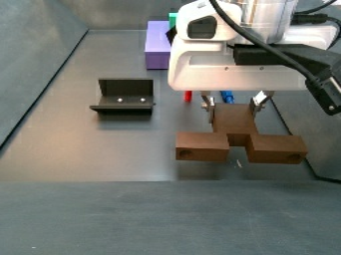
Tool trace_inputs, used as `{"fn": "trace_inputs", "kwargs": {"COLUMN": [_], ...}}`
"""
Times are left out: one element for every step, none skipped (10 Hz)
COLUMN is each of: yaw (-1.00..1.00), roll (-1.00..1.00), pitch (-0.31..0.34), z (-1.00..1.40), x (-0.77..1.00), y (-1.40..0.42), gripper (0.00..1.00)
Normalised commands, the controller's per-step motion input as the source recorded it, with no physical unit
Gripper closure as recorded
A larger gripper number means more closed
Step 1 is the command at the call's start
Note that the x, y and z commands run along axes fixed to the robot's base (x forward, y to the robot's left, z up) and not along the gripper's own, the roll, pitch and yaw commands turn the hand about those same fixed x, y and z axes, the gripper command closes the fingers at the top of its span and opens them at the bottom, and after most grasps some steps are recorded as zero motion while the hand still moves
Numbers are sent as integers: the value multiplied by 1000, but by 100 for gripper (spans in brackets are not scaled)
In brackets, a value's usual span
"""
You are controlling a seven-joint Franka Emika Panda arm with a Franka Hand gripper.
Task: Pick up the brown object. Move up. Place the brown object on the fixture. Regrasp the brown object. Move to above the board. Insert the brown object.
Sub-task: Place the brown object on the fixture.
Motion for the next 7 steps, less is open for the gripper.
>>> {"fn": "trace_inputs", "kwargs": {"yaw": [-137,-320,-329,-329,-337,-406,-331], "roll": [-920,-1000,-937,-957,-934,-809,-746], "pitch": [-117,0,0,0,0,0,51], "z": [517,474,451,486,454,300,194], "x": [623,769,789,797,791,703,769], "y": [0,0,0,0,0,0,-83], "gripper": [100,100,100,100,100,100,100]}}
